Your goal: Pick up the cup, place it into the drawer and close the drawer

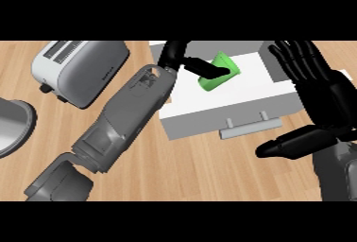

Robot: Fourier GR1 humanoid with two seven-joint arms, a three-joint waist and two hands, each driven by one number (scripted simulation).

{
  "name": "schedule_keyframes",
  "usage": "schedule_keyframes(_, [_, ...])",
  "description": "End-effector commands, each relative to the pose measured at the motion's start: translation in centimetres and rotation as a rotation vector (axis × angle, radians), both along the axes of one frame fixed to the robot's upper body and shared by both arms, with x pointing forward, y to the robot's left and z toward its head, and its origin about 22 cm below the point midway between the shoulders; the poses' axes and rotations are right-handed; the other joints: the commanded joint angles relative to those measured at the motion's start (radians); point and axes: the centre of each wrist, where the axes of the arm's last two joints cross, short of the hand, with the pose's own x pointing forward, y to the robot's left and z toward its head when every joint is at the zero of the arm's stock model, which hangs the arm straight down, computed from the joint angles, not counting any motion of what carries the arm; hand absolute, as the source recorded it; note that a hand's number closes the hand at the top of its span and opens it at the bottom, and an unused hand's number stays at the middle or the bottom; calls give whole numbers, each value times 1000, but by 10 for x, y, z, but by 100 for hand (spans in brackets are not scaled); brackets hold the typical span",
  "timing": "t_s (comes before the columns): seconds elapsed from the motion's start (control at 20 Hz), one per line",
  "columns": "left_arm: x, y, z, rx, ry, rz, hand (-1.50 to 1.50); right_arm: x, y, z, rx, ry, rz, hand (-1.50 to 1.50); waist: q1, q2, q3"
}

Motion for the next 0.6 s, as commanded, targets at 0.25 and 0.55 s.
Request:
schedule_keyframes(0.25, [-2, -3, 12, -286, -104, -48, -150, 1, 29, -3, -87, 64, 402, 150, 21, -5, -2])
schedule_keyframes(0.55, [1, -2, 14, -333, -134, 54, -150, -9, 4, -6, -504, 165, 423, 150, 65, -22, -1])
